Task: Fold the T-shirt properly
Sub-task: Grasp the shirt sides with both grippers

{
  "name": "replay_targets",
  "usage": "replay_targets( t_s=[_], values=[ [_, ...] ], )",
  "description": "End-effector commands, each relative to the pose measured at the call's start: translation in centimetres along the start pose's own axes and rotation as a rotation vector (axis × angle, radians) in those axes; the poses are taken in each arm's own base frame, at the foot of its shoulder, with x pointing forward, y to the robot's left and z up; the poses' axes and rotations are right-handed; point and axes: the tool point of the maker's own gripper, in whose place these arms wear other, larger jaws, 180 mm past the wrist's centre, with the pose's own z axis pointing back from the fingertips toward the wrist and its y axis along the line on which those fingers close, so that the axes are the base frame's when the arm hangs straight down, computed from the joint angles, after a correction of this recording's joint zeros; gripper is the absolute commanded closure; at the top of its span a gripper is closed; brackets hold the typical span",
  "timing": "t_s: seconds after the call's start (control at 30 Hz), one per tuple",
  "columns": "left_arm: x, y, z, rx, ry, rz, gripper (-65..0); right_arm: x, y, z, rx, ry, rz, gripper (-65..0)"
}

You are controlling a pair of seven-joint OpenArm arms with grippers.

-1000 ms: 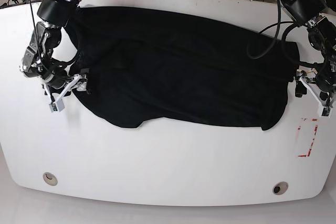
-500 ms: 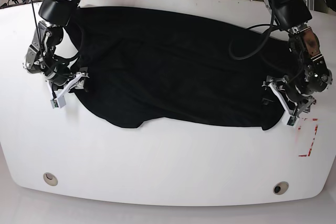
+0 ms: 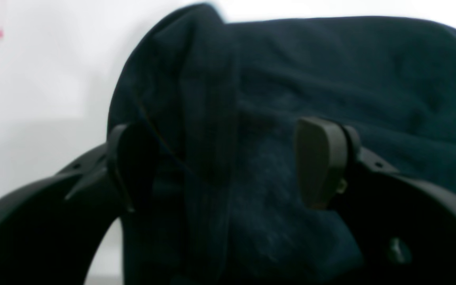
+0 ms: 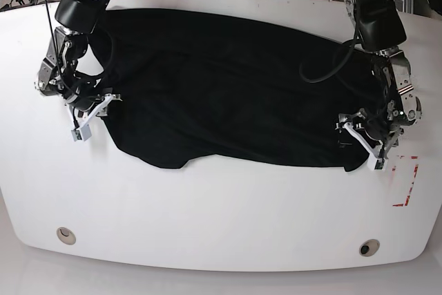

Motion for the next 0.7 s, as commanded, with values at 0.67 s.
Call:
replay_targets(
  t_s=[0.67],
  values=[
    [1.0,8.3,2.2,0.126,0.002,-0.009,-48.5,1.0,-0.5,0.6,-0.009,-0.028,0.012,-18.1]
  ],
)
